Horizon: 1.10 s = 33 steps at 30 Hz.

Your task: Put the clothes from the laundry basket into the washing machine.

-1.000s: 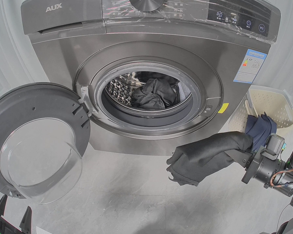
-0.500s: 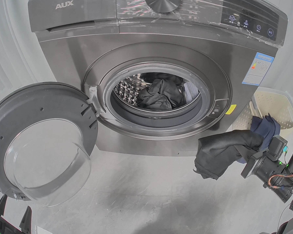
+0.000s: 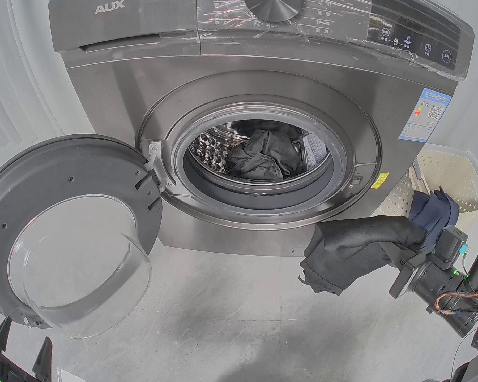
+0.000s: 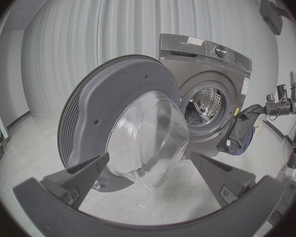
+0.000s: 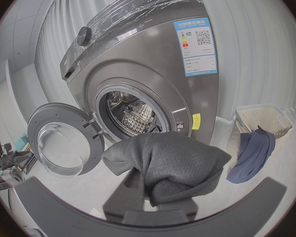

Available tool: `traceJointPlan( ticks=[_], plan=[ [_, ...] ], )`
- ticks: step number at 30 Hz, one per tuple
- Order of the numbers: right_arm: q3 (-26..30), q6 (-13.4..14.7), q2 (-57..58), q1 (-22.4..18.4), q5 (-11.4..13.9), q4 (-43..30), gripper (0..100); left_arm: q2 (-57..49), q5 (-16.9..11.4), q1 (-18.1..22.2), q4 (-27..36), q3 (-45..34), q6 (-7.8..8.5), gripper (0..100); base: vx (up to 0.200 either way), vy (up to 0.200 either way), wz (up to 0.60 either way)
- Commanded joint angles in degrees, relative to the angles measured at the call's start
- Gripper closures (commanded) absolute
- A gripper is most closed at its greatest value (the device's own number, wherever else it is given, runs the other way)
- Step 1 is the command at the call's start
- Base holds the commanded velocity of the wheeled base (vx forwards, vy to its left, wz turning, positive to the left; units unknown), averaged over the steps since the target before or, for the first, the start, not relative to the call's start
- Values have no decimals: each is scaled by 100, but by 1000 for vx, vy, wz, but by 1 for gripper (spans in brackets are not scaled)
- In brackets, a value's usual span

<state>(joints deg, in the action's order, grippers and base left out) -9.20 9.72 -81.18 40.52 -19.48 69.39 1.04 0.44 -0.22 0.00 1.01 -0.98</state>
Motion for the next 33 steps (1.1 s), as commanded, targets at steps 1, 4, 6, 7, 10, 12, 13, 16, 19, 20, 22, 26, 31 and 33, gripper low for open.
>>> traceJointPlan(
  ticks=[1, 4, 6, 7, 10, 12, 13, 16, 19, 20, 22, 26, 31, 33],
  plan=[
    [15, 4, -30, 105, 14, -4, 100, -86, 0, 4, 9, -92, 45, 0, 0, -200, 0],
    [-11, 4, -65, 105, 23, -4, 100, -95, 0, 4, 9, -92, 71, 0, 0, -200, 0],
    [-11, -5, -126, 105, 94, 4, 100, -95, 0, 4, 9, -101, 89, 0, 0, -200, 0],
    [-20, -5, -170, 114, 146, 4, 100, -95, 0, 4, 9, -101, 98, 0, 0, 0, 0],
    [-82, -14, -337, 228, 208, 75, 100, -95, 0, -4, 9, -92, 106, 0, 0, 0, 0],
    [-205, -14, -469, 298, 217, 92, 100, -95, -70, 4, 9, -92, 141, 0, 0, 0, 0],
    [-275, -5, -513, 342, 225, 92, 100, -77, -70, 4, 9, -92, 133, 0, 0, 0, 0],
    [-556, 74, -707, 588, 217, 119, 100, -104, -70, 13, 0, -101, 194, 0, 0, 0, 0],
    [-811, 57, -1005, 764, 217, 356, 100, -104, -343, 13, -114, -48, 405, 0, 0, 0, 0],
    [-829, 57, -1023, 773, 217, 374, 100, -104, -360, 13, -132, -31, 396, 0, 0, 0, 0],
    [-1084, 57, -1331, 861, 217, 664, 100, 37, -835, 31, -519, 620, 54, 0, 0, 0, 0],
    [-1611, 74, -1814, 905, 322, 910, 100, 749, -1564, -48, -510, 892, -8, 0, 0, 0, 0],
    [-2173, 57, -2209, 922, 357, 1094, 100, 1777, -2364, -57, -598, 945, -43, 0, 0, 0, 0],
    [-2402, 57, -2324, 931, 366, 1086, 100, 2595, -2927, -66, -800, 1112, 18, 0, 0, 0, 0]
  ],
)
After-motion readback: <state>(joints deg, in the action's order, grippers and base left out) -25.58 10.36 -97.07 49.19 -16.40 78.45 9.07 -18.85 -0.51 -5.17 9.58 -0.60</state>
